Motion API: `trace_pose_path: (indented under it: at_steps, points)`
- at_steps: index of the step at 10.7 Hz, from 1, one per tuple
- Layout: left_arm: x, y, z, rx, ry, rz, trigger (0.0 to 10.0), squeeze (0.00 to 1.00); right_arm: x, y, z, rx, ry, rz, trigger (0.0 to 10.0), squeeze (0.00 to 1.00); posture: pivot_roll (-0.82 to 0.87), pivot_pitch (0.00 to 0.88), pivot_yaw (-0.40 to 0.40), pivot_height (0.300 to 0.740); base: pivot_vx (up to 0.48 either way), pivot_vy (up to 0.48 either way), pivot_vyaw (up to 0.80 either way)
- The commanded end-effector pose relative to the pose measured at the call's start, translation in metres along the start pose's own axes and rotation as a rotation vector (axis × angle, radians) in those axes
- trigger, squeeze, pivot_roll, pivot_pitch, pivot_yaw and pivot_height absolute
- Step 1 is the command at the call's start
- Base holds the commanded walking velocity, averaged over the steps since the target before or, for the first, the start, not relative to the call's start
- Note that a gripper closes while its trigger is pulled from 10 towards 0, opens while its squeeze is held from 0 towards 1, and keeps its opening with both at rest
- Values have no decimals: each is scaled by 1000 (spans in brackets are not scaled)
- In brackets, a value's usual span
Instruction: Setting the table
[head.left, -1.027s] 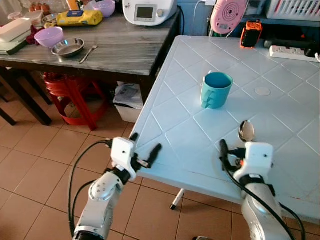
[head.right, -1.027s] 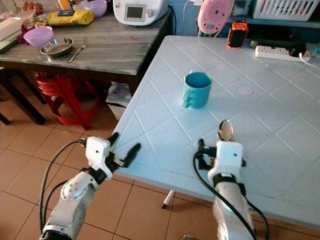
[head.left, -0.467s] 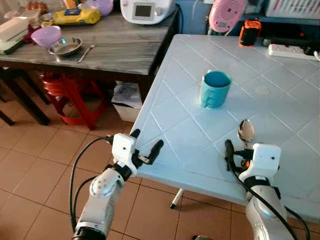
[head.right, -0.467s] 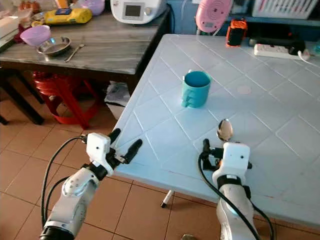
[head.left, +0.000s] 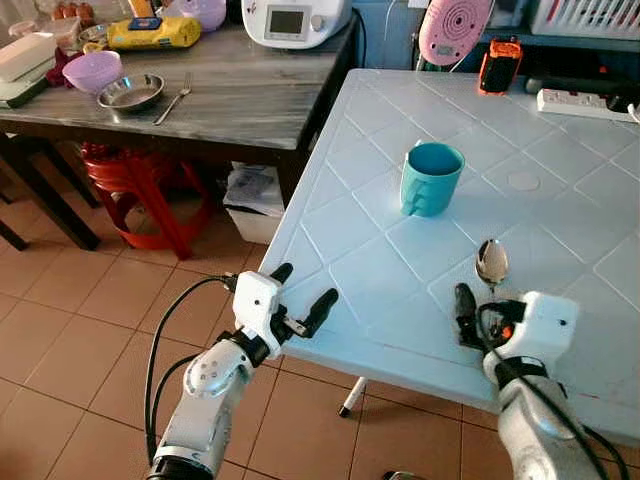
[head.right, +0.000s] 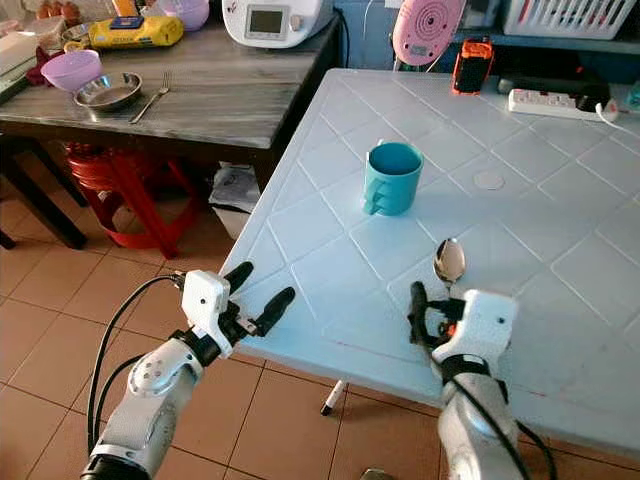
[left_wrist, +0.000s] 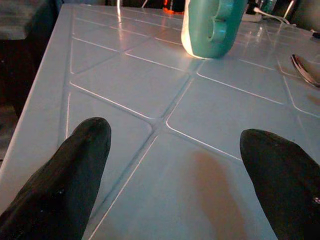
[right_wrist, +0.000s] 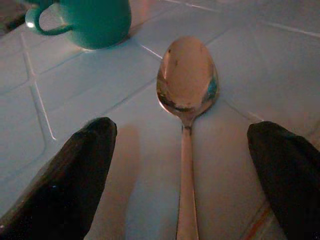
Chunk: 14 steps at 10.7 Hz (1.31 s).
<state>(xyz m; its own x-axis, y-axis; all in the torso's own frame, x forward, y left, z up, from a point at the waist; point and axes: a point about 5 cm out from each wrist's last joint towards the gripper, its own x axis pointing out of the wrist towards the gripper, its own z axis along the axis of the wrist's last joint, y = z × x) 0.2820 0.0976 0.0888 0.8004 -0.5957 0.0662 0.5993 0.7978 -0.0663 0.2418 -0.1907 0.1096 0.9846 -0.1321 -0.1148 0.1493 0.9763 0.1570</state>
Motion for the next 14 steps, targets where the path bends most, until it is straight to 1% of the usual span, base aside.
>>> trace_pose_path:
  at_steps: [1,2,3,4,5,6,7,8,10,11,12,14]
  points:
    - [-1,1,1,11,6,-18,10000,0,-5,-3,-29,52,168,-9,10000,855,-279,160,98,740,0,0,0]
    - [-1,0,2,18,5,-30,10000,0,-5,-3,-31,68,182,-6,10000,0,-278,161,104,740,0,0,0]
    - [0,-1,2,20,6,-36,10000,0,-3,-4,-33,92,205,0,0,0,-277,159,105,740,0,0,0]
    - [0,-1,2,21,7,-38,10000,0,-1,-3,-35,84,231,7,0,0,-277,159,105,740,0,0,0]
    - [1,-1,2,22,9,-42,10000,0,0,0,-37,50,276,34,0,0,-277,159,105,740,0,0,0]
    - [1,-3,2,21,12,-46,10000,0,2,1,-37,28,293,33,39,0,-277,160,104,740,0,0,0]
    - [2,-5,1,26,17,-56,10000,0,4,3,-38,1,322,55,3647,0,-277,162,102,740,0,0,0]
    - [2,-6,0,28,21,-59,10000,0,6,6,-39,-37,349,79,10000,0,-277,163,102,740,0,0,0]
    - [3,-7,1,29,19,-62,10000,0,11,11,-36,-58,345,103,10000,0,-276,162,101,740,0,0,0]
    - [4,-7,3,27,12,-75,10000,0,14,12,-34,-47,342,106,196,0,-274,161,102,740,0,0,0]
    - [4,-9,4,19,4,-106,10000,0,15,11,-33,-44,341,106,0,0,-273,160,101,740,0,0,0]
    - [3,-11,5,24,9,-145,10000,0,16,10,-33,-50,346,104,0,0,-272,163,100,740,0,0,0]
